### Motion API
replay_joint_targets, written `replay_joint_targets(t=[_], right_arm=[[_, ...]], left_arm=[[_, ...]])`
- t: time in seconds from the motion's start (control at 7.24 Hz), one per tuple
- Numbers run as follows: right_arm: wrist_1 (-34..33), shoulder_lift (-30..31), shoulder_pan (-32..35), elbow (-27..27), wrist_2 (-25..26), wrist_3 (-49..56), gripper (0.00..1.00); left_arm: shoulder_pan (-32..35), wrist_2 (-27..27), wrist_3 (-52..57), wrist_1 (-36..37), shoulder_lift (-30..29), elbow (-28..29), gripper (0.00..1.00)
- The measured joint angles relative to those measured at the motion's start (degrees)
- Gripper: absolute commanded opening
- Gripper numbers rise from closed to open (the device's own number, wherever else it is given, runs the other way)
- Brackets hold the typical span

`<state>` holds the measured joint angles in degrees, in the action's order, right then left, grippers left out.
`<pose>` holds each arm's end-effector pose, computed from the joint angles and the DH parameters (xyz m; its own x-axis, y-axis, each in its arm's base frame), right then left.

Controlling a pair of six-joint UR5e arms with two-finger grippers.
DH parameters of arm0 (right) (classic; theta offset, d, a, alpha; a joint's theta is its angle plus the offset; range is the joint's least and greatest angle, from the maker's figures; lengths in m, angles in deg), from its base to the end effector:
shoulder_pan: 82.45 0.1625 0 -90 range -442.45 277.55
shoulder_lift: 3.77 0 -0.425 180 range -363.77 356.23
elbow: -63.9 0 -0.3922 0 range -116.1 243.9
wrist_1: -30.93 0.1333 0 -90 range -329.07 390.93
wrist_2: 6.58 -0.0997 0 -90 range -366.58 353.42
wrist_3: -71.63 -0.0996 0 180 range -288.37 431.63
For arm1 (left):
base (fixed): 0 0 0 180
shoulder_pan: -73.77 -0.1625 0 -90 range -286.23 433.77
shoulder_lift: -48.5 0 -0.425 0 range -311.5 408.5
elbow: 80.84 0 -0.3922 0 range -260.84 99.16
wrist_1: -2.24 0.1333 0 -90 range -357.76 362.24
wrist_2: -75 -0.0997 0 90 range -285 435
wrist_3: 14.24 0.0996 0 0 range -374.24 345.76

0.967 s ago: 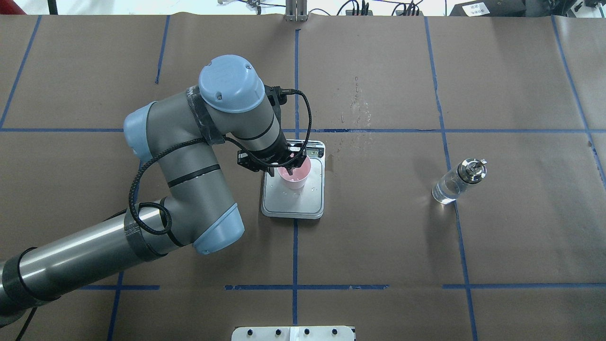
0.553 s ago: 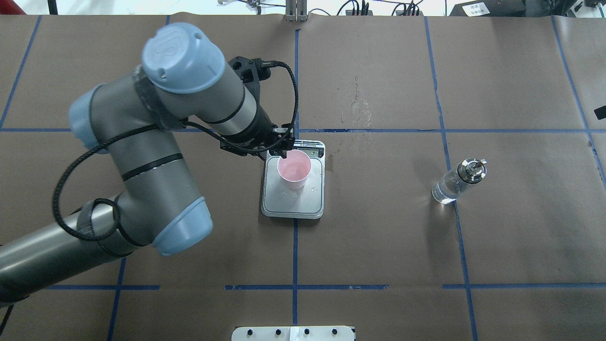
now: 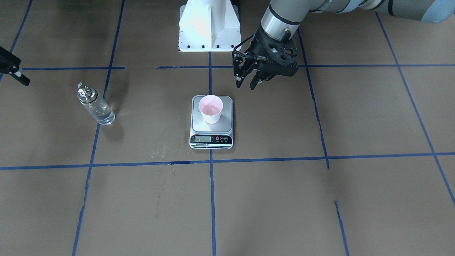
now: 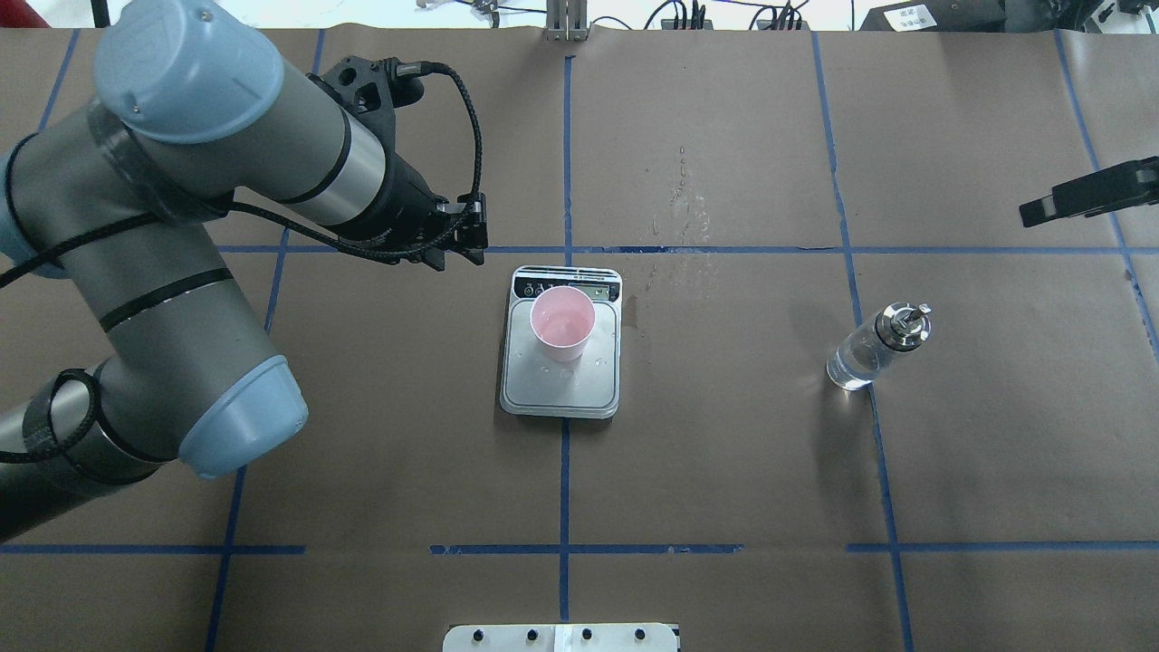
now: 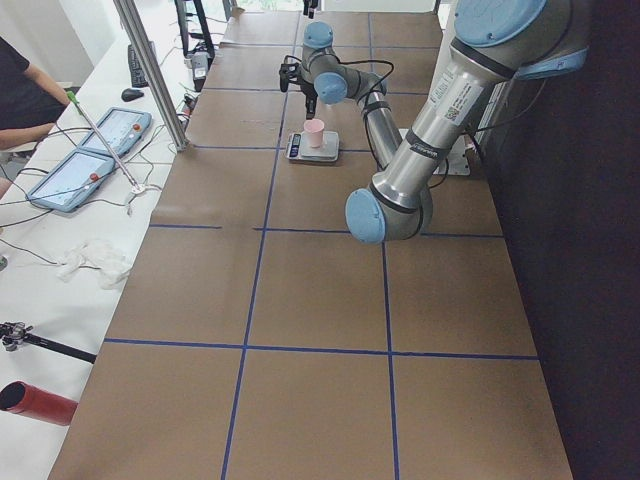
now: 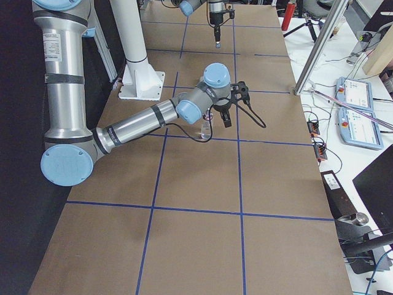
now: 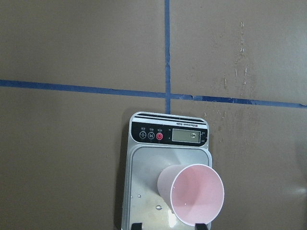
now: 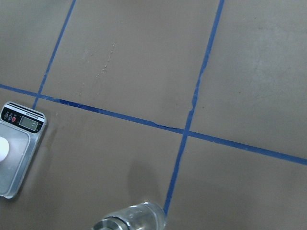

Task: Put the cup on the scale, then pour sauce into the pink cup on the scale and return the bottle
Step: 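Open the left gripper and lift it off the cup while the right arm reaches in, then move the right gripper to the glass sauce bottle and close around it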

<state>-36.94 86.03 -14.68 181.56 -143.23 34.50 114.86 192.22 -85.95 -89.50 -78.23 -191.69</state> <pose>-0.1195 -0.4532 0.3718 0.4854 -0.2589 0.8351 -0.0624 0.9425 0.3284 0.3881 -0.4549 0.1315 0.4555 -0.0269 -0.8898 0.1527 0.9871 0.0483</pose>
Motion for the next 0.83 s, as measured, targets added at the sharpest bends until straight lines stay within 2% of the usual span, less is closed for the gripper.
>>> replay_joint_targets(t=[0.28,0.55,0.83], right_arm=[[0.99,1.59,-10.87,7.28,14.55,-12.47,1.0],[1.08,4.44,-18.91,12.39,26.96,-20.69,1.0],[0.96,8.14,-29.92,15.76,44.35,-27.65,1.0]], left_arm=[[0.76,0.0,0.0,0.04,0.3,0.01,0.48],[0.97,0.0,0.0,0.0,0.54,0.0,0.51],[1.01,-0.02,0.0,-0.02,0.69,-0.01,0.51]])
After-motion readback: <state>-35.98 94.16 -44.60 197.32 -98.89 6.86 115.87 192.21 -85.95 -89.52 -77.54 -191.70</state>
